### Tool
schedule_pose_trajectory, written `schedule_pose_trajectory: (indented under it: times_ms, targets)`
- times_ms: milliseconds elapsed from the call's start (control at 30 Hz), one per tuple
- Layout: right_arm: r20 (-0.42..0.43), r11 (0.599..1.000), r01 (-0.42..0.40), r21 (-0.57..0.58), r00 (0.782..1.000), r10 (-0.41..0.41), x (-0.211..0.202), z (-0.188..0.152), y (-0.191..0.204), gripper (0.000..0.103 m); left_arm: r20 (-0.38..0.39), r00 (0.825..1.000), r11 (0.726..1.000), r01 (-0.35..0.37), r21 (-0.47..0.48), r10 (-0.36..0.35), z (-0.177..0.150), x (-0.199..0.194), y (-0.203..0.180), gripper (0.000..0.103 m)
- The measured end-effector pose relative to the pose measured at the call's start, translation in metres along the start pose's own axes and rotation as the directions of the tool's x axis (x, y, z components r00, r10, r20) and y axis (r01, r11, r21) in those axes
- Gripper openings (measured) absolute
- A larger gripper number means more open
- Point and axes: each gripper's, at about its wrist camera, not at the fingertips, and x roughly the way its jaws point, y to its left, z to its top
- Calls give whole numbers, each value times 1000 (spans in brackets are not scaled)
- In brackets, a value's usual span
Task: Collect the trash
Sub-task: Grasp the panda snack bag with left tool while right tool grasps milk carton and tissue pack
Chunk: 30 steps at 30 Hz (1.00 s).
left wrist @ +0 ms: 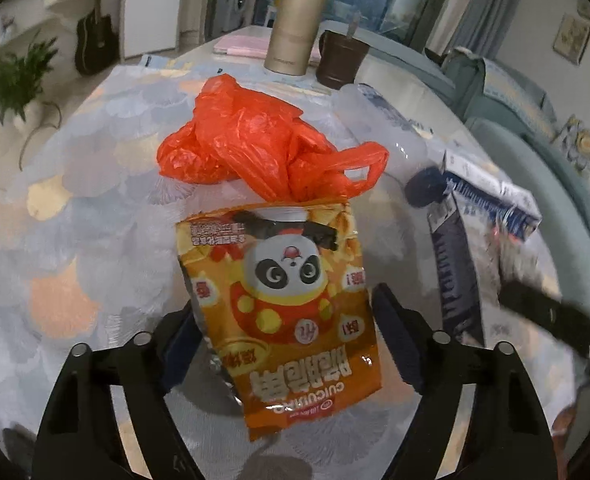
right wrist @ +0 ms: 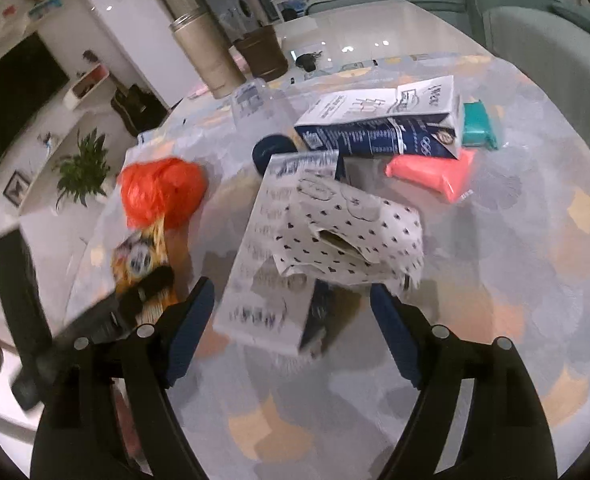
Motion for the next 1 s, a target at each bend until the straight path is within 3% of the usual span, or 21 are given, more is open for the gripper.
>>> schedule_pose_trajectory:
  times_ms: [167,233,367,467,533,700,1000]
  targets:
    - [-20,1000,25,10,999,-25,24,14,8,85,13,999,999,-37,22,37,-3,-1,-3,61]
    - [-12,997,72,-20,997,-72,31,15,15,85,21,999,999,-42,22,41,-5,-2,-4,49]
    - [-6,983,158,-96,987,-160,42,13,27,83,40,999,999,-31,43,29,-10,-7,-6,37]
    - [-1,974,179,-139,984,-181,43,8,30,68,55,998,997,-13,77,9,-15,-13,-10,25]
    - [-1,972,168,-167,985,-170,39,7,32,58,55,997,996,48,74,-52,-18,-19,-10,16]
    - [12,969,134,-207,991,-135,17,1,35,57,66,979,981,189,48,-192,-19,-39,-12,10]
    - [174,975,97,-199,983,-63,-82,-3,28,57,167,929,942,312,125,-330,-6,-107,-54,10]
